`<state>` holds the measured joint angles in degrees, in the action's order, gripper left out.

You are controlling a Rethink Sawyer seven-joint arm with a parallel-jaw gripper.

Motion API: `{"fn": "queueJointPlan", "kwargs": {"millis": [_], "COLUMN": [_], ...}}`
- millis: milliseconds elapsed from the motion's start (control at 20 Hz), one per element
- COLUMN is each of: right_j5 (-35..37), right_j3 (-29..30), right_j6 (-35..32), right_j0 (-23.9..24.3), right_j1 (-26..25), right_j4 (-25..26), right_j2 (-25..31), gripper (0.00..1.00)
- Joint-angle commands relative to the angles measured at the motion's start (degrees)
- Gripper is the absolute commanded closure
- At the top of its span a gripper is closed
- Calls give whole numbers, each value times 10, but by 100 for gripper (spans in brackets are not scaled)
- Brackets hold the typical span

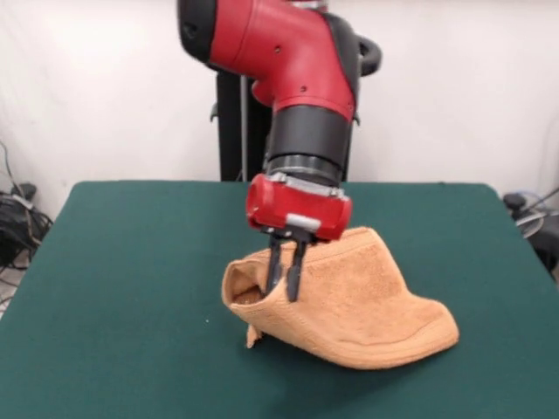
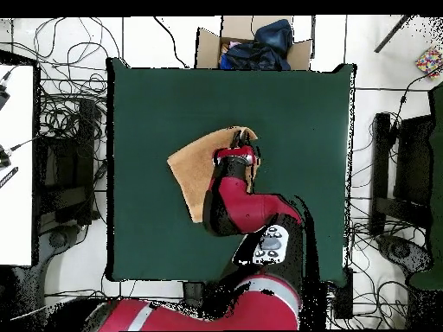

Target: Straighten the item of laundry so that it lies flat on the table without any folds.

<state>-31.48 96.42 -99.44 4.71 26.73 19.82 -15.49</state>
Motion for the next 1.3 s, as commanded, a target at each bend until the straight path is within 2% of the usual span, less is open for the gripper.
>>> {"fn": "queueJointPlan", "kwargs": {"millis": [50,300,500,600,750,900,1300], "right_j5": [10,84,203,261,344,396,370], "right_j3": [-29,-30,-5,12,36,48,48], "right_j6": [-73,-70,-68,-57,-44,-42,-72], "right_j0": [46,78,165,197,222,219,175], "right_j1": [-70,-77,-87,-96,-102,-96,-89], "right_j4": [29,80,131,120,77,43,17], "right_j2": [46,97,214,250,274,273,226], "gripper": [100,100,100,100,100,100,100]}}
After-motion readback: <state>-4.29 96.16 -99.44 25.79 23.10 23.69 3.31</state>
